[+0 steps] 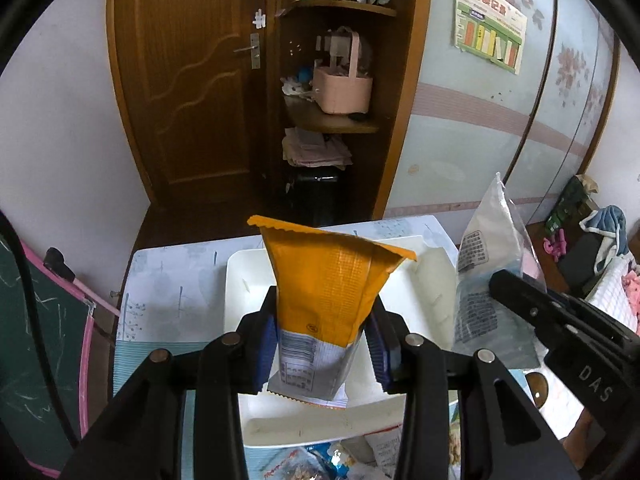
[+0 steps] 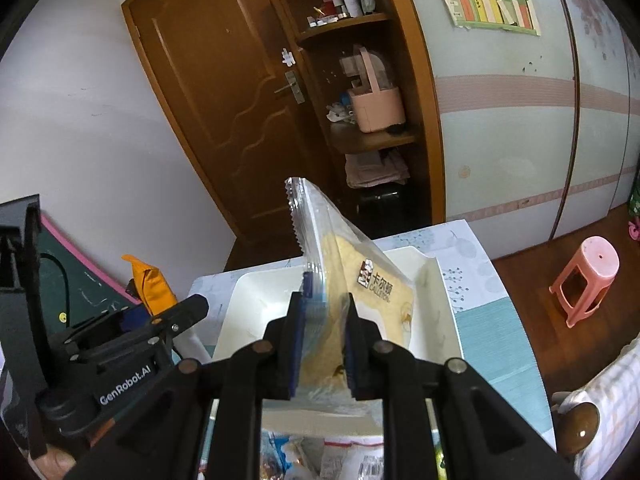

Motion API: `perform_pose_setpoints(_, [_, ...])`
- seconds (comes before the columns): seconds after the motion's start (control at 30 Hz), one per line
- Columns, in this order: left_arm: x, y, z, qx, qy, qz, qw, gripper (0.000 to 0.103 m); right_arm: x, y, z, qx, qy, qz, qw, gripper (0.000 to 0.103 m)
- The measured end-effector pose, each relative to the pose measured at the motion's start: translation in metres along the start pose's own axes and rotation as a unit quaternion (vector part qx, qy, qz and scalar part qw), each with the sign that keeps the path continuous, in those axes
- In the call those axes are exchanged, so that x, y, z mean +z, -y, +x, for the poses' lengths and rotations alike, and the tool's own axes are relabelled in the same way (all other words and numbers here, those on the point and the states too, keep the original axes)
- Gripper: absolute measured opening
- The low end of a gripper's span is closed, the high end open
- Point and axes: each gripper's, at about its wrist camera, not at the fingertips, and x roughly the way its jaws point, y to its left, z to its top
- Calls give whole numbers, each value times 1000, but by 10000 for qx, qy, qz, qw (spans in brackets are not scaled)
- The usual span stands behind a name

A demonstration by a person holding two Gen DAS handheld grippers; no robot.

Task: Organize snacks
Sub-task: 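Carry both packs into the white tray and open both tools, then withdraw both tools from the tray back over the snacks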

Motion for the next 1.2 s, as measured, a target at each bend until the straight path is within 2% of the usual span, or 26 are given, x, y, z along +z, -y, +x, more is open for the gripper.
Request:
perform_pose_setpoints(0.2, [-4, -2, 24, 120, -165, -49, 9998, 39, 9, -4, 21, -123, -95, 1, 9999, 20])
perform_pose_setpoints(0.3, [-5, -6, 36, 229, -240, -145, 9993, 46, 14, -6, 30, -219, -129, -42, 9997, 22])
perform_pose_setpoints(0.33, [-5, -8, 41, 268, -283, -192, 9991, 66, 13, -6, 32, -235, -145, -43, 9996, 23])
perform_pose_setpoints(0.37, [-5, -10, 44, 264, -323, -249, 9988, 93, 15, -6, 35, -218, -141, -48, 9997, 23])
perform_pose_setpoints(0.4, [-6, -13, 46, 204, -322, -315, 9988, 101, 16, -7, 35, -185, -113, -61, 9997, 25])
perform_pose_setpoints(0.43, [-7, -15, 47, 102, -275, -403, 9988, 103, 17, -7, 36, -174, -71, -84, 9998, 28])
perform_pose_setpoints(0.47, [-8, -18, 49, 47, -292, -447, 9986, 103, 18, -8, 36, -177, -30, -109, 9998, 32])
perform_pose_setpoints(0.53, [-9, -20, 55, 3, -442, -473, 9979, 103, 17, -10, 34, -205, 64, -175, 9996, 47])
perform_pose_setpoints(0.6, [-11, -22, 60, 33, -542, -455, 9975, 103, 16, -11, 33, -227, 124, -229, 9994, 52])
perform_pose_setpoints(0.83, [-17, -21, 60, 90, -572, -485, 9971, 103, 13, -7, 40, -178, -60, -150, 9997, 52])
perform_pose_setpoints(1.2, [-15, -11, 35, 160, -406, -349, 9984, 103, 6, -11, 26, -305, -178, -238, 9991, 52])
